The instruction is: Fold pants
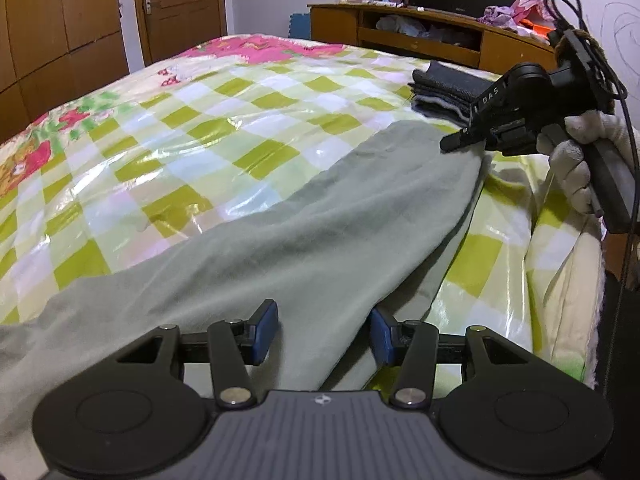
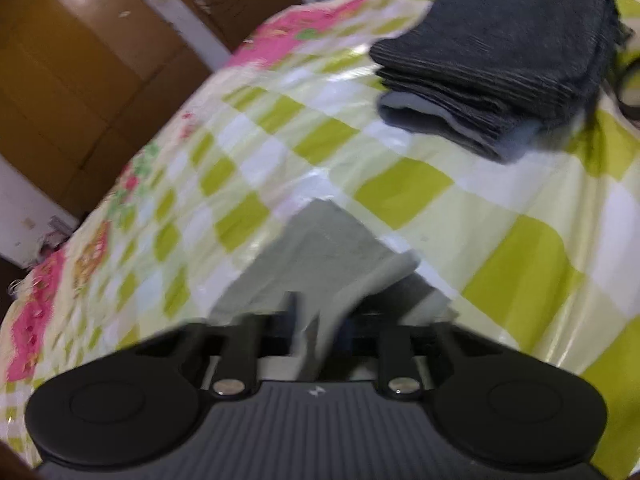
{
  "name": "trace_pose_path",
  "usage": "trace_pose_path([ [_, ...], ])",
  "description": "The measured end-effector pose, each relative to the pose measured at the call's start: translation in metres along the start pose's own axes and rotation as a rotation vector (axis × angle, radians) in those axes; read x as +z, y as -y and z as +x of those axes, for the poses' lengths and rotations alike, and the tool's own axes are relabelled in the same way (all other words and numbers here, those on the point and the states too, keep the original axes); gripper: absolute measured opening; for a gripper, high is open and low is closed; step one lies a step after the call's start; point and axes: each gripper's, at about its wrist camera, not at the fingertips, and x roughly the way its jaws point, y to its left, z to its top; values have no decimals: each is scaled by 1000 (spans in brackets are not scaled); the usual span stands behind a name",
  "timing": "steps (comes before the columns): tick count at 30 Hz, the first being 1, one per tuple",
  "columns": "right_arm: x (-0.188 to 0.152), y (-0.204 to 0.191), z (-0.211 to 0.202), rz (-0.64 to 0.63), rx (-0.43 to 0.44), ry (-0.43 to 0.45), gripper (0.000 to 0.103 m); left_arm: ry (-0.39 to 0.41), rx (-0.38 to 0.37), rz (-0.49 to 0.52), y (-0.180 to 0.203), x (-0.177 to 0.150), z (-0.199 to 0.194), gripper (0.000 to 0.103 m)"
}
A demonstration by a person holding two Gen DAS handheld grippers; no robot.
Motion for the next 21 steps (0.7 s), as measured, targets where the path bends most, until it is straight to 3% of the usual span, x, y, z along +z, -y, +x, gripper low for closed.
trace_pose_path([
  [4, 4, 3, -15, -14, 37, 56, 3, 2, -11, 4, 3, -1, -1, 61],
  [8, 1, 11, -10, -37, -28, 4, 10, -14, -5, 18, 7, -9, 1, 61],
  [10, 1, 17, -17, -12, -18, 1, 16, -10, -7, 6, 6, -12, -4, 61],
  [12, -2, 19, -30, 2, -14, 12, 30, -4, -4, 1, 5, -15, -9, 61],
  [18, -13, 17, -33, -6, -23, -41, 47, -11, 0, -22, 1, -27, -17, 61],
  [21, -13, 16, -22, 31, 11, -52, 48, -11, 7, -28, 2, -32, -22, 61],
])
